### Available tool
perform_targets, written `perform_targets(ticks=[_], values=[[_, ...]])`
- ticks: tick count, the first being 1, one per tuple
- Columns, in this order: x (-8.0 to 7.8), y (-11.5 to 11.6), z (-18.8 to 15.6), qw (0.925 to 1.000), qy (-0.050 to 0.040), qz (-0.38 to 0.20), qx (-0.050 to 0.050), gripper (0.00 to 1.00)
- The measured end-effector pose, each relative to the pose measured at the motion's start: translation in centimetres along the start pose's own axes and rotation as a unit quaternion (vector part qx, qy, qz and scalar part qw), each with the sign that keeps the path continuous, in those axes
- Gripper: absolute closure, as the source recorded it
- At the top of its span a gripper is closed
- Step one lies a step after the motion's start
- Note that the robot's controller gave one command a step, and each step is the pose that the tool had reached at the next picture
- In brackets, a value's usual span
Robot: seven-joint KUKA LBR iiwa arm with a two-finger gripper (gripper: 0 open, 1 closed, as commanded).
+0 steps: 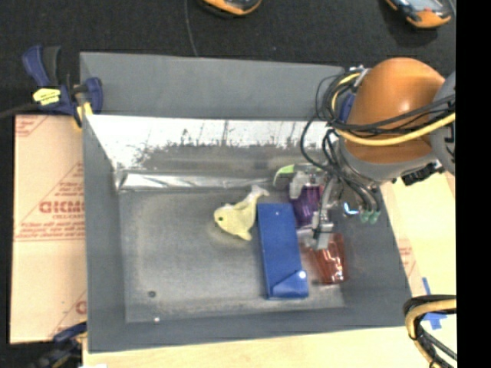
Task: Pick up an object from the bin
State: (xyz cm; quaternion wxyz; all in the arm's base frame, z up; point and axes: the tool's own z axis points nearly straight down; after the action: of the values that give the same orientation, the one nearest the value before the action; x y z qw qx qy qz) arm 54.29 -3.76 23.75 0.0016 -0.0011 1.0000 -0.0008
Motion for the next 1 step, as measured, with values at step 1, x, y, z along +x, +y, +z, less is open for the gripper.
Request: perform_targets(ticks=[1], values=[[0.00, 0.00, 0.00, 1.0000, 0.0000, 0.000, 0.000, 0.00]])
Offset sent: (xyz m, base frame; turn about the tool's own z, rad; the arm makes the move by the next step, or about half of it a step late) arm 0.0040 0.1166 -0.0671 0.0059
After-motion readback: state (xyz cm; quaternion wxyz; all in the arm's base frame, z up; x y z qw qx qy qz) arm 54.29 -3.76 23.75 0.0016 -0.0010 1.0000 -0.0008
